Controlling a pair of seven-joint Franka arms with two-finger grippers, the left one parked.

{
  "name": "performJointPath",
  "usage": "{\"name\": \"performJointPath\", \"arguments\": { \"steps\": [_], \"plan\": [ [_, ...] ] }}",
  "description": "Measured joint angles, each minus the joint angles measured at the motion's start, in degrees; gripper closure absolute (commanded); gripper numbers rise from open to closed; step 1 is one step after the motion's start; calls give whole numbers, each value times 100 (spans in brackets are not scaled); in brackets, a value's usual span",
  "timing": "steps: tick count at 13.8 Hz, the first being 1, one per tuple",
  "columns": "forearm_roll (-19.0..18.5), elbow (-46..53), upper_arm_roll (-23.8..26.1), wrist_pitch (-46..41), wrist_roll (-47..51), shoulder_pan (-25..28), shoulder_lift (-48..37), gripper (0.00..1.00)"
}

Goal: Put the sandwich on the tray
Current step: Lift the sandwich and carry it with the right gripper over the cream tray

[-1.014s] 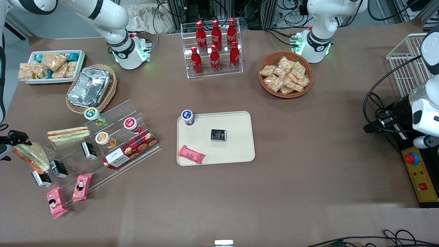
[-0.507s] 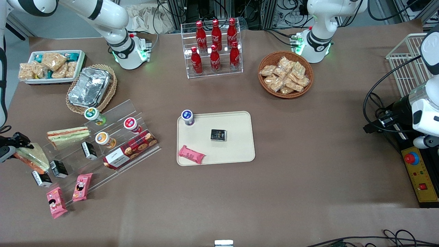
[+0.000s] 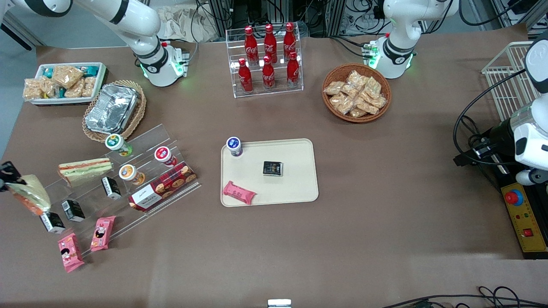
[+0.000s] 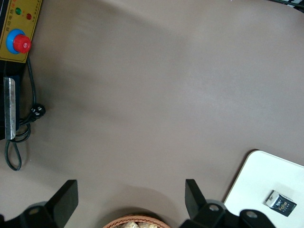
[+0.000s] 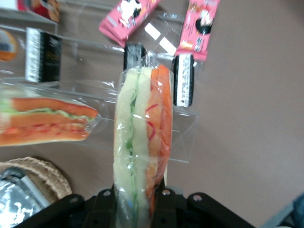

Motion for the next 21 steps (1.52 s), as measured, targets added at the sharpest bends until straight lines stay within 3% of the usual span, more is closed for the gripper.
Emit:
{"name": "performJointPath", "arguments": {
  "steps": [4,8,10,12,14,16,21],
  "plan": [
    [4,463,36,-616,318,368,-483,73],
    [40,492,84,-1423,1416,1306,-1045,73],
    [375,483,99,-1524,1809,1917,-1162,73],
    [1018,437,102,-1533,1991,2272,-1139,73],
    [1248,376,103,-1490,1898,2648,-988,73],
    [1240,353,103,-1194,1756,3241,-764,73],
    [814,305,94,-194,1611,4776,-104,73]
  ]
}}
